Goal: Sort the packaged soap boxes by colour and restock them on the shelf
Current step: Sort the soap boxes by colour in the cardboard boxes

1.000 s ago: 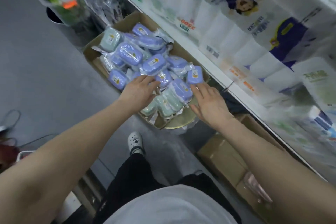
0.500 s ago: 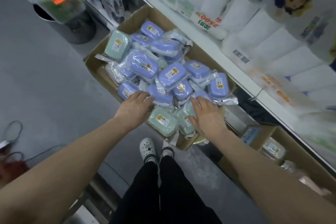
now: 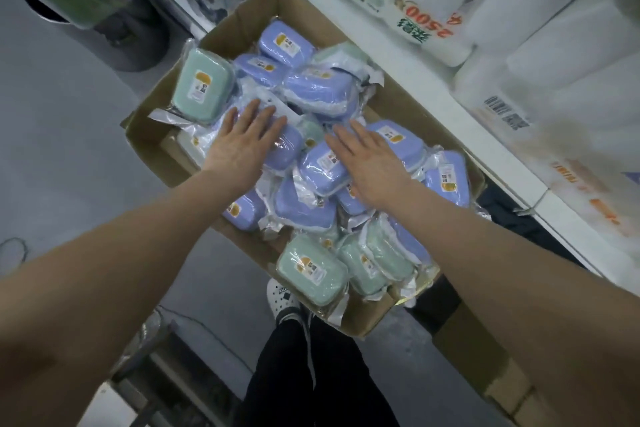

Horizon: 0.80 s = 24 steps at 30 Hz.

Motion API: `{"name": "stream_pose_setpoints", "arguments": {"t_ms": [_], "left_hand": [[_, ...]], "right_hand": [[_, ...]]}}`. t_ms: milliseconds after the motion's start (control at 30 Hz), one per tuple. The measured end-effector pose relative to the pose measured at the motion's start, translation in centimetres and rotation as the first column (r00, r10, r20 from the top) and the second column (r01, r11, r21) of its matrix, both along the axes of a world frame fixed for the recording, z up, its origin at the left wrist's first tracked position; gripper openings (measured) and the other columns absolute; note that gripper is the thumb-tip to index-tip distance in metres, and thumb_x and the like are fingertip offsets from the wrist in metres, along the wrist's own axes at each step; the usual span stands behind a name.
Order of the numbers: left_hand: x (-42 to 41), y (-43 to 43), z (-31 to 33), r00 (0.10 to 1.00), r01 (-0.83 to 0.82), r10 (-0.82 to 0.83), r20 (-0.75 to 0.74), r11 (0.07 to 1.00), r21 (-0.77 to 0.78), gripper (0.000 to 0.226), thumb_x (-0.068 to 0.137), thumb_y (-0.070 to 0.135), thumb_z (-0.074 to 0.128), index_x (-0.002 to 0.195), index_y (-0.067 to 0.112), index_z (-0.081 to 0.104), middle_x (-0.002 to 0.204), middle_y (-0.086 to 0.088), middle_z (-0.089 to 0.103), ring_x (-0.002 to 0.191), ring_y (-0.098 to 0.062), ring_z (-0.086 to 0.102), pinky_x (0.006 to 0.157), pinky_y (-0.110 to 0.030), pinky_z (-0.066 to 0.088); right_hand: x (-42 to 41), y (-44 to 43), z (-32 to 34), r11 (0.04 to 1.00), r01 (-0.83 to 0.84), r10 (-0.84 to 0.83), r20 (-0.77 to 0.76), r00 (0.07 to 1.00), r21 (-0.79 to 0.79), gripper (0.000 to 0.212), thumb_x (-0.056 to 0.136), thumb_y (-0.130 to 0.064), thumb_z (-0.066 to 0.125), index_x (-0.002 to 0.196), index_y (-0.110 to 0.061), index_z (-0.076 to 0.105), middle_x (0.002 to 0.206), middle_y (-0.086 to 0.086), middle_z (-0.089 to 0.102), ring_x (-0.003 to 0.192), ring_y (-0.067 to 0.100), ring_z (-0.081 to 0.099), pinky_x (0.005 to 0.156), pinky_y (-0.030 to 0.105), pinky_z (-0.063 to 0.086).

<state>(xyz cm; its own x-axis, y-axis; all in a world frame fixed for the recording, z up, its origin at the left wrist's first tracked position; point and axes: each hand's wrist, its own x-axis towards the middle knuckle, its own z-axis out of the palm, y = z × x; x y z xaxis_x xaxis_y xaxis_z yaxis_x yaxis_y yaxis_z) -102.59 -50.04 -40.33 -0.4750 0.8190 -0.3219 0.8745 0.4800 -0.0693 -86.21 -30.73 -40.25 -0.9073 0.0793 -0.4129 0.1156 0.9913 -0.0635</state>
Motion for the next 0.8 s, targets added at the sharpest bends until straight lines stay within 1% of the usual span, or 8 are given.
{"name": "stream_pose_setpoints", "arguments": {"t_ms": [67, 133, 200, 300, 367, 500, 600, 800], "left_hand": [[-0.1, 0.4, 0.0, 1.0, 0.015, -0.015, -0.027, 1.0, -0.013, 0.091, 0.087, 0.021, 0.061, 0.154, 0.023, -0.001, 0.161, -0.004, 0.004, 0.148, -0.028, -0.004, 0.12, -0.045, 0.002], [0.0, 0.6, 0.2, 1.0, 0.013, -0.013, -0.023, 1.0, 0.006, 0.08, 0.09, 0.023, 0.056, 0.154, 0.021, 0.008, 0.158, -0.006, 0.014, 0.146, -0.031, 0.005, 0.119, -0.045, 0.008], [0.3, 0.3, 0.6, 0.999, 0.031, -0.029, -0.022, 0.996, 0.084, 0.067, 0.088, 0.019, 0.058, 0.149, 0.017, 0.029, 0.149, -0.01, 0.033, 0.14, -0.036, 0.023, 0.113, -0.048, 0.021], [1.0, -0.5, 1.2, 1.0, 0.028, -0.028, 0.0, 0.991, 0.131, 0.067, 0.073, 0.016, 0.07, 0.135, 0.012, 0.047, 0.131, -0.012, 0.05, 0.123, -0.039, 0.042, 0.099, -0.048, 0.034], [1.5, -1.1, 1.9, 1.0, 0.015, -0.017, 0.017, 0.995, 0.103, 0.073, 0.064, 0.02, 0.075, 0.132, 0.012, 0.049, 0.125, -0.011, 0.053, 0.117, -0.038, 0.045, 0.099, -0.046, 0.036], [1.9, -2.7, 3.2, 0.998, 0.032, -0.034, 0.049, 0.998, 0.05, 0.082, 0.053, 0.026, 0.08, 0.129, 0.009, 0.052, 0.119, -0.014, 0.054, 0.112, -0.038, 0.049, 0.101, -0.046, 0.037], [1.0, -3.6, 3.9, 0.996, 0.04, -0.042, 0.075, 0.999, 0.03, 0.088, 0.049, 0.029, 0.082, 0.13, 0.009, 0.05, 0.119, -0.014, 0.052, 0.11, -0.037, 0.051, 0.1, -0.046, 0.038], [-5.0, -2.5, 6.0, 0.993, 0.066, -0.085, 0.088, 0.978, 0.196, 0.093, 0.062, 0.045, 0.078, 0.138, 0.007, 0.041, 0.125, -0.017, 0.049, 0.113, -0.037, 0.05, 0.098, -0.047, 0.041]], "right_hand": [[-0.3, 0.4, -0.8, 1.0, -0.025, 0.025, 0.039, 0.999, 0.005, 0.091, 0.088, -0.019, 0.061, 0.157, -0.018, 0.002, 0.165, 0.003, 0.001, 0.151, 0.03, -0.005, 0.12, 0.045, 0.008], [-0.1, 0.5, -1.3, 1.0, -0.011, 0.011, 0.034, 0.999, 0.0, 0.089, 0.087, -0.022, 0.063, 0.157, -0.016, 0.007, 0.164, 0.005, 0.007, 0.151, 0.032, 0.001, 0.119, 0.045, 0.011], [0.4, 0.2, -1.4, 1.0, 0.001, -0.001, 0.0, 1.0, 0.0, 0.092, 0.076, -0.018, 0.074, 0.154, -0.01, 0.025, 0.155, 0.016, 0.03, 0.144, 0.04, 0.025, 0.113, 0.048, 0.026], [1.3, -0.1, -1.3, 0.999, 0.018, -0.016, -0.035, 0.999, 0.04, 0.09, 0.05, -0.019, 0.086, 0.131, -0.002, 0.053, 0.118, 0.02, 0.053, 0.105, 0.04, 0.056, 0.091, 0.044, 0.046], [1.8, -0.2, -0.6, 0.997, 0.053, -0.051, -0.042, 0.998, 0.053, 0.086, 0.044, -0.02, 0.088, 0.122, -0.002, 0.057, 0.111, 0.02, 0.054, 0.094, 0.038, 0.058, 0.084, 0.042, 0.048], [2.5, -0.3, 0.9, 0.992, 0.117, -0.117, -0.003, 0.993, 0.046, 0.089, 0.053, -0.026, 0.085, 0.131, -0.001, 0.049, 0.125, 0.02, 0.051, 0.108, 0.038, 0.054, 0.092, 0.046, 0.043], [2.3, -0.1, 2.1, 0.98, 0.199, -0.199, -0.018, 0.98, 0.02, 0.089, 0.048, -0.03, 0.087, 0.125, -0.001, 0.053, 0.117, 0.017, 0.056, 0.103, 0.037, 0.057, 0.087, 0.046, 0.046], [0.1, 0.8, 4.9, 0.908, 0.414, -0.418, -0.184, 0.889, -0.061, 0.087, 0.061, -0.047, 0.078, 0.128, 0.002, 0.051, 0.117, 0.02, 0.058, 0.102, 0.04, 0.058, 0.084, 0.046, 0.049]]}}
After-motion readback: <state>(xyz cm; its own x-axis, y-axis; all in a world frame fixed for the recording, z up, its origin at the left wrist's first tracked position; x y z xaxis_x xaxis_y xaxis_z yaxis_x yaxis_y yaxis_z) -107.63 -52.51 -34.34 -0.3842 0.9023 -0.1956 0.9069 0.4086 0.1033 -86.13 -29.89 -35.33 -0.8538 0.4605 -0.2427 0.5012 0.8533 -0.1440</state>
